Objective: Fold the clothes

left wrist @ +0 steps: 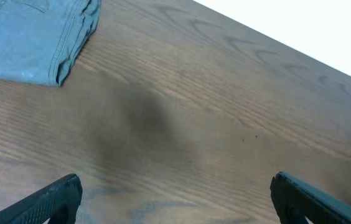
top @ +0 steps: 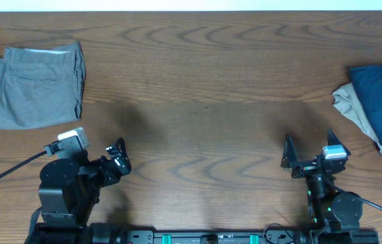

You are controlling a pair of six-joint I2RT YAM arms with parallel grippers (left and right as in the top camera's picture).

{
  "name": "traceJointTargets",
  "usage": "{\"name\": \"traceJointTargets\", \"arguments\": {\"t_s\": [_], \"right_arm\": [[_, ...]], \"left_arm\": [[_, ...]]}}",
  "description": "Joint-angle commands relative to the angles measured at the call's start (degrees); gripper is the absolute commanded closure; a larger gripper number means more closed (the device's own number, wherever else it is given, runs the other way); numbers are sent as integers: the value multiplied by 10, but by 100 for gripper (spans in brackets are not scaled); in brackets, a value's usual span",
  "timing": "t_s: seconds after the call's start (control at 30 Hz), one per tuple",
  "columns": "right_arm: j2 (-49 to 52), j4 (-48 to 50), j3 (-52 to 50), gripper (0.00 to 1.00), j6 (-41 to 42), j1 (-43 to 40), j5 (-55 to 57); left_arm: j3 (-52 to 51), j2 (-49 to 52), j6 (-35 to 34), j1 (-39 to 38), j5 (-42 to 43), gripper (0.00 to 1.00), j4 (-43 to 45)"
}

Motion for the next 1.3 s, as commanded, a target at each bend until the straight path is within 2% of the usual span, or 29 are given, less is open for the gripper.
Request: {"name": "traceJointTargets", "arguments": {"t_s": [0.0,0.17,1.27], "right_arm": [[-4,7,-21,1,-23,6,17],[-4,-42,-21,1,-43,6,22],[1,-38,-21,1,-43,6,22]], "left_arm": [[-2,0,-5,-2,-5,2,0],[-2,0,-5,-2,-5,2,0],[-6,-7,-4,-2,-5,2,0]]}}
